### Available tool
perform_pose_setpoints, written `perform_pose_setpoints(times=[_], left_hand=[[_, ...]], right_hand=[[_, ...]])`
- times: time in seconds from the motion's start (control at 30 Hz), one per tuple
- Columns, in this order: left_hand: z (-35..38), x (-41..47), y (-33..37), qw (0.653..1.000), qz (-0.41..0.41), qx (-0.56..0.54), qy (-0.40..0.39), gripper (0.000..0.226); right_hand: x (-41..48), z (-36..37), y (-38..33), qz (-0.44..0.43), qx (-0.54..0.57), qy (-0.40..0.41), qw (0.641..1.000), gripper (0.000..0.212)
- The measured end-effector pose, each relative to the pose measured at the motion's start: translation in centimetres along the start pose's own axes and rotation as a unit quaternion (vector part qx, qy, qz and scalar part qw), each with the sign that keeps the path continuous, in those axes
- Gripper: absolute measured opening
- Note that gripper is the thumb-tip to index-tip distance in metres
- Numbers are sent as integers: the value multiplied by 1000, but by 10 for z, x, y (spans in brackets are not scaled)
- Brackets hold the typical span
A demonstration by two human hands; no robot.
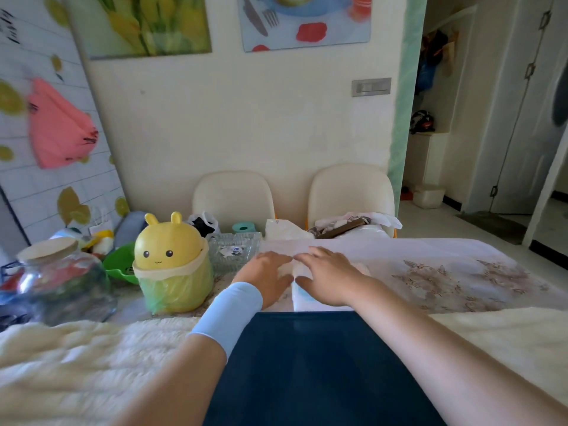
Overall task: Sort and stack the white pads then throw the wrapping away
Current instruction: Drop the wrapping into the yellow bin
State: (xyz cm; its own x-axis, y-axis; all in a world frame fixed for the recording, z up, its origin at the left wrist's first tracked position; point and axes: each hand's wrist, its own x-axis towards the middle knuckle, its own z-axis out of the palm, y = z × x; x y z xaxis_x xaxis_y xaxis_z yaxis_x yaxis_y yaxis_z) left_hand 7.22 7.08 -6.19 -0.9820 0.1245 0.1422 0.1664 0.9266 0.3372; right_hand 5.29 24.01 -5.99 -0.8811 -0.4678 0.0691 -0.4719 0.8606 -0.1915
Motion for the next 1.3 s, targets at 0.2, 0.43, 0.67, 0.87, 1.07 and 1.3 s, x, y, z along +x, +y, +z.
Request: perform_pose_setpoints(times=[0.2, 0.43, 0.67, 0.87, 1.07, 1.3], left_hand=[[-68, -25, -72, 971, -75, 32, 224, 34], [-112, -45, -153, 943, -213, 33, 254, 36], [-124, -25, -170, 971, -170, -16, 166, 44], [-130, -7, -162, 970, -177, -66, 153, 51], [-112, -2, -125, 961, -27, 42, 273, 30], [-40, 21, -89, 995, -92, 21, -18, 32]], right_hand=[[49, -16, -101, -101, 77, 64, 990, 57], [102, -7, -186, -175, 67, 79, 979, 53], [138, 2, -191, -149, 54, 67, 985, 59], [141, -12, -186, -108, 43, 13, 993, 64], [126, -18, -139, -89, -51, 60, 993, 46], [101, 32, -91, -31, -94, -125, 987, 44]])
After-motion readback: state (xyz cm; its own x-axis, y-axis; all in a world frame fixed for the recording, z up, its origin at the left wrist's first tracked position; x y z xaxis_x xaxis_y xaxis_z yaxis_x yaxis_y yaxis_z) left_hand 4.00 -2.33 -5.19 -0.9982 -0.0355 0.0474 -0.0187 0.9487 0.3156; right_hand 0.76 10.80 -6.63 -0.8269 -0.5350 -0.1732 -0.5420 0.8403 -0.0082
